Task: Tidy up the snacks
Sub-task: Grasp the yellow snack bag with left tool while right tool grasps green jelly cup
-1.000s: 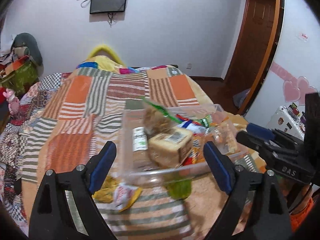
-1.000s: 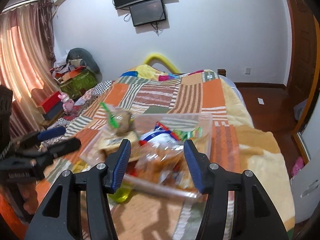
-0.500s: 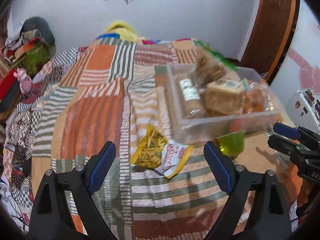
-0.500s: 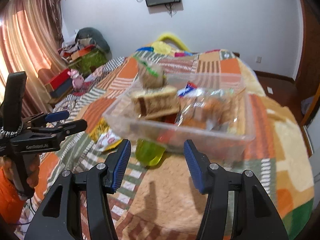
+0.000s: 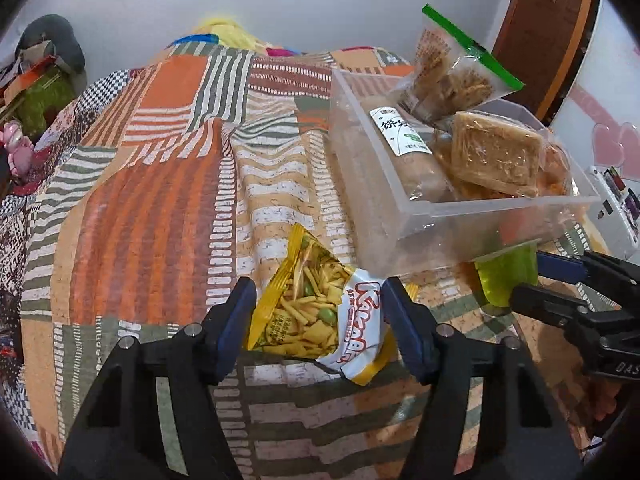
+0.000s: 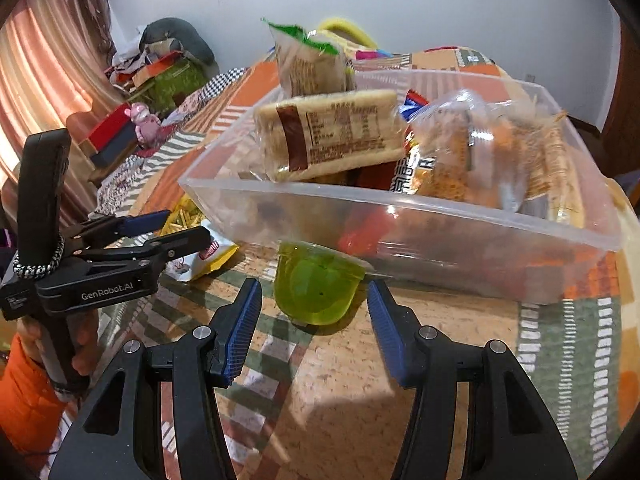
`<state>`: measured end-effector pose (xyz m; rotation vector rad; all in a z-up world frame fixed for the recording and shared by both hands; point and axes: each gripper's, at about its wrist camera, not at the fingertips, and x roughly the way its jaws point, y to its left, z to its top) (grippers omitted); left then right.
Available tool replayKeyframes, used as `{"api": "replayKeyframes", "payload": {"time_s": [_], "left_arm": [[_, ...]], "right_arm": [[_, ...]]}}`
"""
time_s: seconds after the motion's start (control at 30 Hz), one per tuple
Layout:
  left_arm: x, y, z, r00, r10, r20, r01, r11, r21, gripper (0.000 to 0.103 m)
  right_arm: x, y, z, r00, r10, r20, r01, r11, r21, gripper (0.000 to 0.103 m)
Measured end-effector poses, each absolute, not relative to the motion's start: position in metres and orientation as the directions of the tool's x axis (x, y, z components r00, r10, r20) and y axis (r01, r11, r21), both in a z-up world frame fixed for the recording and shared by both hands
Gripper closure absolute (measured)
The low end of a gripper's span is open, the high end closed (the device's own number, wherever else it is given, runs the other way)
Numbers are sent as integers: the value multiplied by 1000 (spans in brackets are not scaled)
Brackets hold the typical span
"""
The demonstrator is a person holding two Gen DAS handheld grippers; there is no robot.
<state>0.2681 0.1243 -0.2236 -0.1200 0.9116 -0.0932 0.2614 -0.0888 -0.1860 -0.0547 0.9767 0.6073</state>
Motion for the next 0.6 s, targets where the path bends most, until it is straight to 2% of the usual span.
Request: {"api": "replayKeyframes", "payload": {"time_s": [0.2,0.3,0.43,0.53,0.57,0.6], "left_arm": [[255,125,-225,614,-140,-777,44,989,-143,54],[245,124,-223,619,-118,-776,27,991,-129,68],[234,126,-216,619,-137,-774,17,987,-161,79],[223,123,-205,629,-146,-764,30,986,-164,90],[220,121,-201,631,-142,-763,32,987,-157,98],[217,119,-197,634,-137,-761,33,988,-150,98]], "right_arm": [[268,-80,-192,386,456,-802,-489,838,241,51],[268,-77,-196,381,455,-805,-478,842,249,53],[266,-79,-193,392,452,-801,-483,842,239,56],[261,-84,-189,389,463,-796,-489,836,248,60],[255,-85,-186,398,462,-792,-496,835,238,60],[252,-88,-184,405,463,-789,-500,834,233,60]]}}
